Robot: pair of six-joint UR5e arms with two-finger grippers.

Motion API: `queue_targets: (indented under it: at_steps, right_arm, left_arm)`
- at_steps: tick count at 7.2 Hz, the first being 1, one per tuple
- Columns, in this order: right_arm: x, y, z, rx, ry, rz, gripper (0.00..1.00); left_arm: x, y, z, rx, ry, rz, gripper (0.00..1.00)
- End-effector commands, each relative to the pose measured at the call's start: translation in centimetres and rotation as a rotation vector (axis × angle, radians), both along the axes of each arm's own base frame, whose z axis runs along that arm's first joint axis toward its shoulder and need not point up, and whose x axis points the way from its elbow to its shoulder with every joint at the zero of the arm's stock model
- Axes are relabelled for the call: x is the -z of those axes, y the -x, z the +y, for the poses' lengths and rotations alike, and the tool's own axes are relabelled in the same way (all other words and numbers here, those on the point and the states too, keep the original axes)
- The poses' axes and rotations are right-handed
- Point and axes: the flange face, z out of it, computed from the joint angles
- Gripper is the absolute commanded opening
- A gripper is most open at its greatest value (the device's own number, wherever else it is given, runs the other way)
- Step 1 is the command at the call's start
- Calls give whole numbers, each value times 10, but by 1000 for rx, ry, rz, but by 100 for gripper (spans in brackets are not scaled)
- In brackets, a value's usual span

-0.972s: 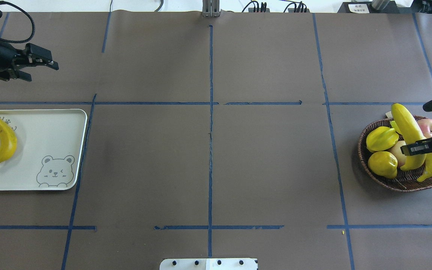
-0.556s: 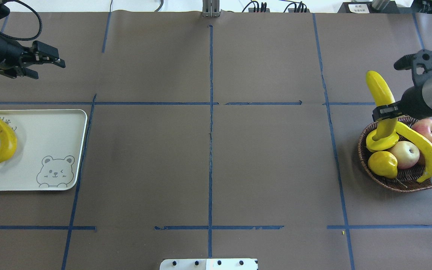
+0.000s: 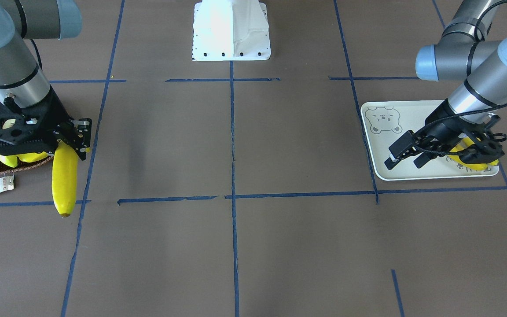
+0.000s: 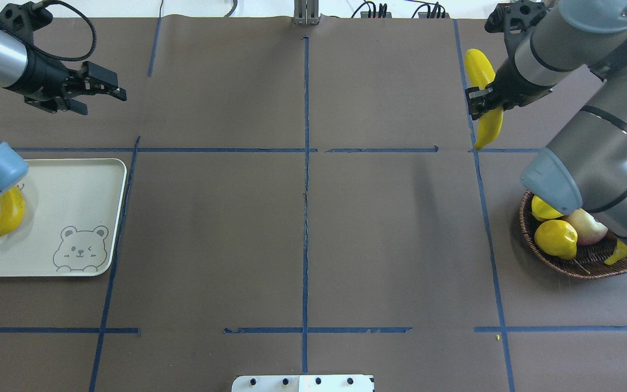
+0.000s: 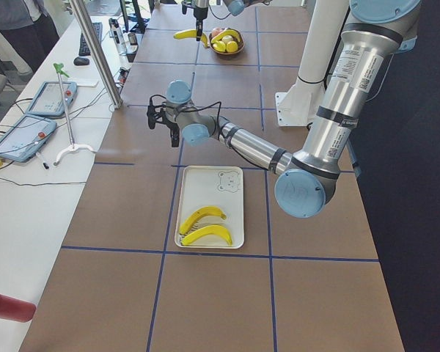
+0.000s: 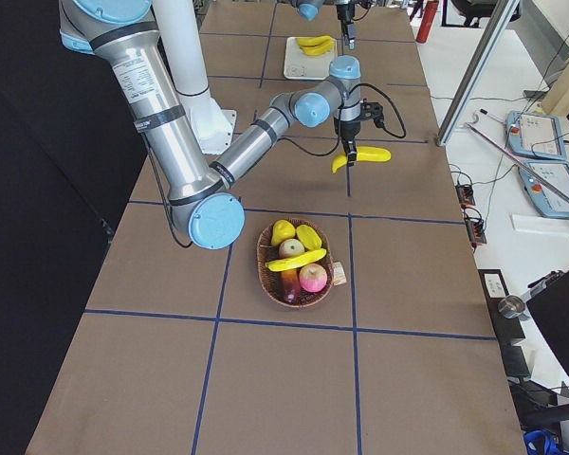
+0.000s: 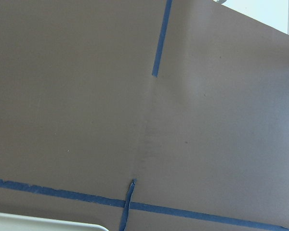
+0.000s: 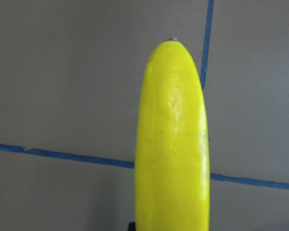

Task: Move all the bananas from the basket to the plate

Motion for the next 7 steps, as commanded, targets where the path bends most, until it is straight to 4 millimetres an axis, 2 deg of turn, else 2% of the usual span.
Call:
queue_targets:
  at_steps: [1, 2, 3, 4, 5, 7]
  right_arm:
    - [5, 31, -36, -2, -51, -99, 2]
    - [5, 39, -41, -25, -52, -179, 2]
    - [15, 45, -43, -37, -63, -256, 2]
    - [28, 56, -38, -50, -58, -346, 2]
    - [36, 63, -31, -58, -61, -406, 2]
    - [55, 85, -4, -55, -58, -549, 2]
  left_arm:
    - [34, -25, -4, -30, -49, 29, 100]
    - [53, -32, -8, -33, -68, 45, 100]
    - [77, -43, -13, 1, -3, 90, 100]
    - [110, -55, -19, 22, 41, 139, 100]
    - [128, -66, -16, 24, 62, 167, 100]
    - [148, -74, -9, 49, 131, 246, 100]
